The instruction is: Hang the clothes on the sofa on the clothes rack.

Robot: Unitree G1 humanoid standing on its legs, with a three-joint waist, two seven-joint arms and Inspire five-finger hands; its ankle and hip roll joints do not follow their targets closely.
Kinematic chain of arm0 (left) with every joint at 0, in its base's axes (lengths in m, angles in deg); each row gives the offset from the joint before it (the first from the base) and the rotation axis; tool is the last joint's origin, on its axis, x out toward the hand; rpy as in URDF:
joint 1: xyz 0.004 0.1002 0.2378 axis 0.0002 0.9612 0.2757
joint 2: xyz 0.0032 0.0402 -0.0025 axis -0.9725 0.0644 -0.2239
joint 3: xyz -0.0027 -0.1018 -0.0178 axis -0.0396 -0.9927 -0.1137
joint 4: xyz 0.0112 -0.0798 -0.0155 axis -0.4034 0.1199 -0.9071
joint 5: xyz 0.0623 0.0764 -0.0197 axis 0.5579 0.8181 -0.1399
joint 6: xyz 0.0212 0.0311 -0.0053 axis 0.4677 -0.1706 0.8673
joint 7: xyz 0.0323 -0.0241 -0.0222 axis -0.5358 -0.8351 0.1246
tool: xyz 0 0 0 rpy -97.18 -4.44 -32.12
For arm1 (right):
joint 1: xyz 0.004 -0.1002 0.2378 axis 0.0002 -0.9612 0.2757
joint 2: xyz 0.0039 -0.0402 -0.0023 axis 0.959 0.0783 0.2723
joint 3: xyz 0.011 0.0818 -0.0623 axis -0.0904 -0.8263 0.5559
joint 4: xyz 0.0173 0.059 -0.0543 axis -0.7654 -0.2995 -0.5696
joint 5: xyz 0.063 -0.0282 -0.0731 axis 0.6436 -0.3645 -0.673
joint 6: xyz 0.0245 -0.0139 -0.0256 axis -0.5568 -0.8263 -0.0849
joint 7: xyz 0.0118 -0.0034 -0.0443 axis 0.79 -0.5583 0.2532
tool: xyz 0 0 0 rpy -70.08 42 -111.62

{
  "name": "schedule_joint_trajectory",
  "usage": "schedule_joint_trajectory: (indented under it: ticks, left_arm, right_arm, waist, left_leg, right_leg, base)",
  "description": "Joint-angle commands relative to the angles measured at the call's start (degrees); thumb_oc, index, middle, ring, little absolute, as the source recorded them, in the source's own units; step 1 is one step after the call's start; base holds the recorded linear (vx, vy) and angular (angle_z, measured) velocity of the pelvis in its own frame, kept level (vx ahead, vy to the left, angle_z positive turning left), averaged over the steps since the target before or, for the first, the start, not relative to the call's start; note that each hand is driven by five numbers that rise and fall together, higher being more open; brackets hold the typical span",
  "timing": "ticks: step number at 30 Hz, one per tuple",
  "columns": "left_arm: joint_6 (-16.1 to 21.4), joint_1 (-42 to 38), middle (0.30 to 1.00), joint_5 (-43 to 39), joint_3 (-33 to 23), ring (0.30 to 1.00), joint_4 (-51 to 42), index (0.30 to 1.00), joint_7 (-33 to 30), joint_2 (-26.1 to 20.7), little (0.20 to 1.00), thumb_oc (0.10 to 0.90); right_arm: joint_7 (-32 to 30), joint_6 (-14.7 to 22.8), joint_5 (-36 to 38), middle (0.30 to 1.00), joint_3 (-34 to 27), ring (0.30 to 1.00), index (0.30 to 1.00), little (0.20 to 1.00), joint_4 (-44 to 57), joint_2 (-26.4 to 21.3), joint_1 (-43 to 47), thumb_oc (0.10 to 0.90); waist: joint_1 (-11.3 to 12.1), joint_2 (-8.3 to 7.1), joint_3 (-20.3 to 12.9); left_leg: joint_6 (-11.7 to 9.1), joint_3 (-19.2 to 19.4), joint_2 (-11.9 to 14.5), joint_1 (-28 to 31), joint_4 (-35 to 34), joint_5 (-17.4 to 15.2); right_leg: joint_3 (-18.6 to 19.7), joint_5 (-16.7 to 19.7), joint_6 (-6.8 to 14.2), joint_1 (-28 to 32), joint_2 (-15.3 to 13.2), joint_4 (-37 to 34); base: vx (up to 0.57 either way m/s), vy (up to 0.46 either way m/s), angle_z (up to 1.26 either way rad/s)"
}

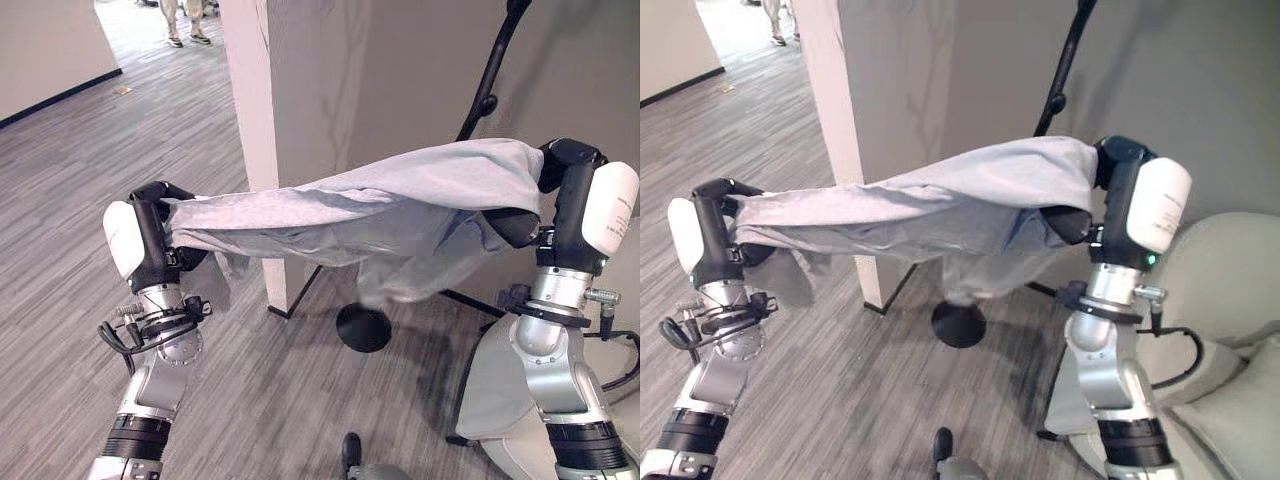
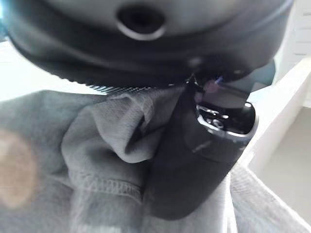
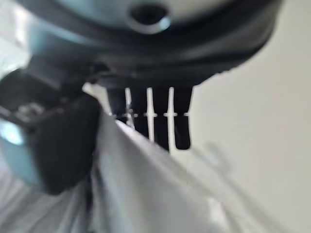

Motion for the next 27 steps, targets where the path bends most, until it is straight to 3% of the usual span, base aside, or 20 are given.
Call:
schedule_joint_trajectory:
  ticks: [1, 2, 3, 5, 6, 10, 11, 12, 14, 16, 17, 18, 20, 23, 24, 25, 27]
  left_arm:
    - [5.5, -5.5, 0.300, -1.8, -1.0, 0.300, -11.1, 0.300, 0.4, -4.9, 0.300, 0.400]
    - [5.5, -5.9, 0.300, -1.2, -0.8, 0.300, -13.7, 0.300, 0.3, -5.0, 0.300, 0.400]
    - [5.5, -6.0, 0.300, -0.6, -0.9, 0.300, -13.9, 0.300, 0.6, -5.5, 0.300, 0.400]
    - [5.8, -5.6, 0.300, -0.5, -1.2, 0.300, -14.8, 0.300, 1.1, -5.6, 0.300, 0.400]
    - [6.2, -3.7, 0.300, -0.2, -1.7, 0.300, -16.8, 0.300, 2.3, -5.3, 0.300, 0.400]
    - [6.2, -3.6, 0.300, -0.2, -1.7, 0.300, -16.9, 0.300, 2.3, -5.2, 0.300, 0.400]
    - [6.5, -1.3, 0.300, -1.2, -1.2, 0.300, -19.0, 0.300, 4.2, -4.8, 0.300, 0.400]
    - [6.5, -1.2, 0.300, -1.5, -0.5, 0.300, -19.4, 0.300, 4.7, -4.8, 0.300, 0.400]
    - [6.6, -1.3, 0.300, -2.4, -0.4, 0.300, -20.1, 0.300, 4.9, -5.6, 0.300, 0.400]
    - [6.5, -1.7, 0.300, -3.8, -1.4, 0.300, -20.8, 0.300, 4.5, -6.6, 0.300, 0.400]
    - [6.5, -1.8, 0.300, -4.0, -1.7, 0.300, -21.0, 0.300, 4.6, -6.6, 0.300, 0.400]
    - [6.4, -2.1, 0.300, -4.6, -1.7, 0.300, -21.3, 0.300, 4.5, -6.8, 0.300, 0.400]
    - [6.5, -2.9, 0.300, -4.7, -2.0, 0.300, -21.5, 0.300, 4.5, -6.7, 0.300, 0.400]
    - [6.7, -4.3, 0.300, -4.3, -1.8, 0.300, -21.7, 0.300, 4.6, -7.0, 0.300, 0.400]
    - [6.8, -4.8, 0.300, -4.1, -1.9, 0.300, -21.7, 0.300, 4.7, -7.2, 0.300, 0.400]
    - [6.3, -4.3, 0.300, -3.2, -3.0, 0.300, -21.7, 0.300, 4.7, -7.7, 0.300, 0.400]
    - [6.2, -4.7, 0.300, -2.7, -3.5, 0.300, -21.1, 0.300, 5.2, -8.6, 0.300, 0.400]
  right_arm:
    - [-6.2, 1.0, -8.2, 0.300, -11.0, 0.300, 0.300, 0.300, 20.7, -6.5, 3.9, 0.400]
    - [-6.6, 0.3, -10.0, 0.300, -10.8, 0.300, 0.300, 0.300, 22.4, -6.8, 7.2, 0.400]
    - [-6.6, 0.1, -10.4, 0.300, -10.9, 0.300, 0.300, 0.300, 22.3, -6.9, 7.3, 0.400]
    - [-6.4, -0.8, -11.1, 0.300, -11.0, 0.300, 0.300, 0.300, 22.2, -6.8, 7.4, 0.400]
    - [-5.4, -1.2, -13.1, 0.300, -11.9, 0.300, 0.300, 0.300, 23.4, -6.6, 6.2, 0.400]
    - [-5.4, -1.2, -13.1, 0.300, -11.9, 0.300, 0.300, 0.300, 23.5, -6.6, 6.1, 0.400]
    - [-4.3, -2.2, -14.4, 0.300, -13.6, 0.300, 0.300, 0.300, 24.2, -7.6, 4.5, 0.400]
    - [-4.3, -2.9, -15.8, 0.300, -13.9, 0.300, 0.300, 0.300, 24.5, -8.7, 5.1, 0.400]
    - [-3.6, -4.0, -18.3, 0.300, -13.0, 0.300, 0.300, 0.300, 24.8, -10.1, 8.6, 0.400]
    - [-3.1, -4.6, -19.5, 0.300, -10.6, 0.300, 0.300, 0.300, 24.8, -10.7, 12.4, 0.400]
    - [-3.0, -4.7, -19.7, 0.300, -10.2, 0.300, 0.300, 0.300, 24.5, -10.8, 13.1, 0.400]
    - [-2.2, -5.6, -20.8, 0.300, -9.2, 0.300, 0.300, 0.300, 24.5, -10.9, 15.0, 0.400]
    - [-1.2, -6.7, -22.8, 0.300, -8.7, 0.300, 0.300, 0.300, 24.4, -12.0, 16.7, 0.400]
    - [-0.1, -6.9, -24.2, 0.300, -8.6, 0.300, 0.300, 0.300, 24.4, -13.6, 18.1, 0.400]
    - [0.7, -6.9, -24.4, 0.300, -9.3, 0.300, 0.300, 0.300, 24.3, -14.5, 18.2, 0.400]
    - [1.3, -6.7, -25.0, 0.300, -9.5, 0.300, 0.300, 0.300, 24.0, -15.1, 18.3, 0.400]
    - [2.1, -6.3, -24.5, 0.300, -9.2, 0.300, 0.300, 0.300, 22.9, -17.0, 18.6, 0.400]
  waist:
    - [-2.1, 0.24, -6.9]
    - [0.5, 0.82, -6.1]
    - [0.6, 0.70, -5.7]
    - [0.6, 0.76, -5.8]
    - [0.4, 1.37, -7.1]
    - [0.6, 1.31, -6.8]
    - [-0.4, 1.94, -8.9]
    - [-0.7, 2.26, -9.0]
    - [0.2, 3.23, -7.9]
    - [2.0, 4.25, -6.8]
    - [1.7, 4.26, -6.6]
    - [2.2, 4.51, -6.6]
    - [2.1, 4.15, -6.6]
    - [2.4, 2.93, -7.3]
    - [2.5, 2.19, -7.9]
    - [3.8, 0.63, -9.3]
    - [3.9, -0.04, -9.7]
  left_leg:
    - [6.8, -2.9, 4.5, -5.7, 14.8, 1.8]
    - [7.2, -8.8, -0.9, -11.1, 5.8, 1.9]
    - [7.1, -8.9, -1.5, -11.4, 3.8, 3.9]
    - [7.1, -8.2, -1.9, -10.1, 1.2, 4.9]
    - [7.7, -7.5, -2.6, -6.6, -4.6, 5.8]
    - [7.7, -7.2, -2.7, -6.4, -4.9, 6.5]
    - [8.4, -5.9, -2.8, -2.9, -9.9, 7.5]
    - [9.0, -5.0, -2.9, -2.1, -10.3, 6.5]
    - [9.6, -1.2, -1.9, -1.4, -10.3, 6.1]
    - [9.5, 2.2, -0.3, -1.4, -10.3, 6.3]
    - [9.6, 2.1, -0.4, -1.5, -10.3, 6.3]
    - [9.5, 2.6, 1.0, -1.4, -10.2, 6.1]
    - [9.1, 2.4, 1.5, -1.3, -10.1, 5.7]
    - [8.7, 2.3, 1.3, -1.8, -10.1, 5.5]
    - [8.5, 2.3, 1.1, -1.9, -10.0, 5.5]
    - [7.4, 3.3, 1.5, -1.3, -10.1, 5.5]
    - [6.2, 3.7, 3.2, -1.6, -10.1, 6.6]
  right_leg:
    - [1.5, 6.2, 4.4, 11.7, 1.5, -23.3]
    - [4.4, 5.2, 5.2, 13.1, 1.5, -22.3]
    - [4.9, 5.2, 5.0, 13.1, 1.6, -22.0]
    - [4.9, 5.2, 5.1, 13.2, 1.5, -22.0]
    - [5.3, 5.5, 5.6, 13.4, 1.5, -22.6]
    - [5.3, 5.9, 5.5, 13.5, 1.4, -22.6]
    - [6.3, 6.3, 6.5, 13.3, 0.7, -23.1]
    - [6.5, 6.0, 7.0, 12.7, 0.4, -21.8]
    - [1.5, 6.0, 8.1, 10.3, -1.7, -16.2]
    - [-5.2, 5.4, 8.4, 8.3, -6.2, -11.4]
    - [-5.3, 5.0, 8.5, 7.8, -6.5, -10.5]
    - [-6.4, 6.0, 8.7, 7.7, -10.6, -9.6]
    - [-4.6, 9.0, 10.1, 7.7, -15.0, -9.8]
    - [-2.3, 12.3, 11.8, 9.8, -17.7, -13.2]
    - [-1.4, 12.4, 12.2, 11.1, -17.5, -15.6]
    - [-2.8, 13.9, 14.2, 12.6, -17.6, -19.8]
    - [-2.3, 12.6, 14.6, 13.2, -15.7, -22.8]
  base:
    - [0.17, 0.195, 0.33]
    - [0.08, 0.156, -0.05]
    - [0.09, 0.191, -0.41]
    - [0.03, 0.111, -1.17]
    - [0.07, 0.117, -1.12]
    - [0.03, 0.071, -0.67]
    - [0.08, 0.238, -0.15]
    - [0.07, 0.281, -0.02]
    - [-0.11, 0.070, -0.49]
    - [-0.15, -0.034, -1.44]
    - [-0.10, -0.131, -1.47]
    - [-0.05, -0.187, -0.96]
    - [-0.03, -0.189, -0.21]
    - [0.03, -0.178, 0.01]
    - [0.17, -0.328, 0.23]
    - [0.17, -0.344, 0.19]
    - [0.10, -0.297, -0.29]
